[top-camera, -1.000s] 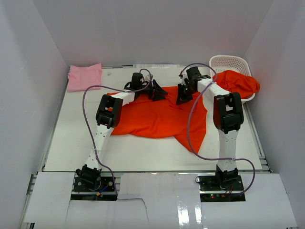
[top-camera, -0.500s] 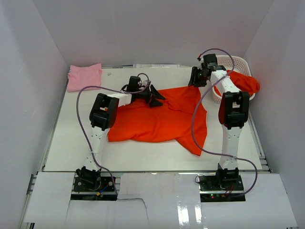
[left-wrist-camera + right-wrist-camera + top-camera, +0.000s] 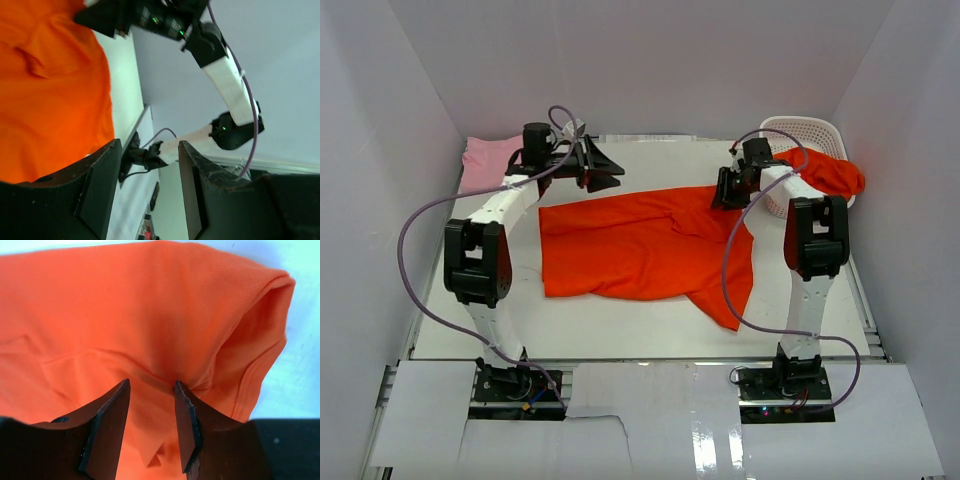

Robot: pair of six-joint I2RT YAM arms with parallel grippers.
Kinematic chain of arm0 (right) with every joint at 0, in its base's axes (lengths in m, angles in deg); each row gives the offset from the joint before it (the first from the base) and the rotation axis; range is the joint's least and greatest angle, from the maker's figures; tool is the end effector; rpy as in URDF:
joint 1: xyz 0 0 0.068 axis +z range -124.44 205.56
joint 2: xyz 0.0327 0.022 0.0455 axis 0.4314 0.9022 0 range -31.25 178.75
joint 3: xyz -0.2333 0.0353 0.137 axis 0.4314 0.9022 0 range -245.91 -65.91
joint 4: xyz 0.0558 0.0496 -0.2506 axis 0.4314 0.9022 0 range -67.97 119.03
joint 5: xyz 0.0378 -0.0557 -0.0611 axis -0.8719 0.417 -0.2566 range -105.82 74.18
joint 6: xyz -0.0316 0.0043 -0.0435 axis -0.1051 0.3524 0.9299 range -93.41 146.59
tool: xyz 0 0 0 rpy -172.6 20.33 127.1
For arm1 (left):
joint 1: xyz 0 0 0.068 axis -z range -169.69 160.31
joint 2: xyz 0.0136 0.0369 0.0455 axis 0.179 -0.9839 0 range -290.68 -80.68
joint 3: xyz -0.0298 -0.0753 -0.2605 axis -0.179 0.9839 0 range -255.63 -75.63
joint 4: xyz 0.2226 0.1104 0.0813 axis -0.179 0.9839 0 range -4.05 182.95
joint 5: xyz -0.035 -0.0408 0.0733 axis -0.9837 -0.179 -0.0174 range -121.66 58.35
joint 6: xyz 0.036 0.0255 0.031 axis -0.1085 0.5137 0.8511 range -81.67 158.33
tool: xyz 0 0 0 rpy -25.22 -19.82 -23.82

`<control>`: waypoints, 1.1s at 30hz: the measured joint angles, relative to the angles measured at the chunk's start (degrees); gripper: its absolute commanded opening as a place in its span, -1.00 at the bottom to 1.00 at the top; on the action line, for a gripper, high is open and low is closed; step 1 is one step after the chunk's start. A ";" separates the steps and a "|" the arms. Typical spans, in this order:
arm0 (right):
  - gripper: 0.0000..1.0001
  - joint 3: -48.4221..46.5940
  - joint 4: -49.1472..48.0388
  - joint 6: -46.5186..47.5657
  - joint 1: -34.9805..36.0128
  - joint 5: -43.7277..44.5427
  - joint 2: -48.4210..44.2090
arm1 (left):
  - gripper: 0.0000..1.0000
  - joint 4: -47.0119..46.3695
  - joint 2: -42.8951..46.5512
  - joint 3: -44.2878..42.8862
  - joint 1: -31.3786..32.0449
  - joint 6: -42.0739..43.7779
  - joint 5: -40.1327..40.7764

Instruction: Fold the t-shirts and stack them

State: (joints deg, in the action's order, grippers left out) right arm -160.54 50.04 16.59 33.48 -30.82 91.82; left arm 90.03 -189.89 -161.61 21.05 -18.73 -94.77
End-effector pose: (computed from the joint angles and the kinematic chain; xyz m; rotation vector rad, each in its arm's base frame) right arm 0.4623 0.0736 0.1804 -0.0552 2.5685 0.4544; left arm 0.4221 -0.1124 0.2799 -0.1050 2.2699 -1.8079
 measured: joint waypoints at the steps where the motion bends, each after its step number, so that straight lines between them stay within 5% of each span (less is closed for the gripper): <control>1: -0.05 1.16 -0.11 -0.02 0.09 -0.02 -1.03 | 0.19 1.38 0.52 0.35 -1.44 1.92 0.11; 7: -0.03 11.58 -1.20 -0.11 1.62 -0.33 -10.80 | 0.18 15.76 -2.47 7.74 -10.10 17.00 7.87; 14: -0.01 22.03 -2.93 0.00 3.72 0.00 -18.97 | 0.19 28.37 -6.86 8.79 -9.51 27.61 20.50; 33: 0.00 20.44 -3.32 0.07 3.78 0.70 -11.80 | 0.18 32.65 -10.38 4.98 -9.29 31.56 26.40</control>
State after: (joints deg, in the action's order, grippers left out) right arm -140.11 46.72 16.66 37.26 -30.12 80.01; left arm 122.68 -200.27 -156.62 11.76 12.83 -68.36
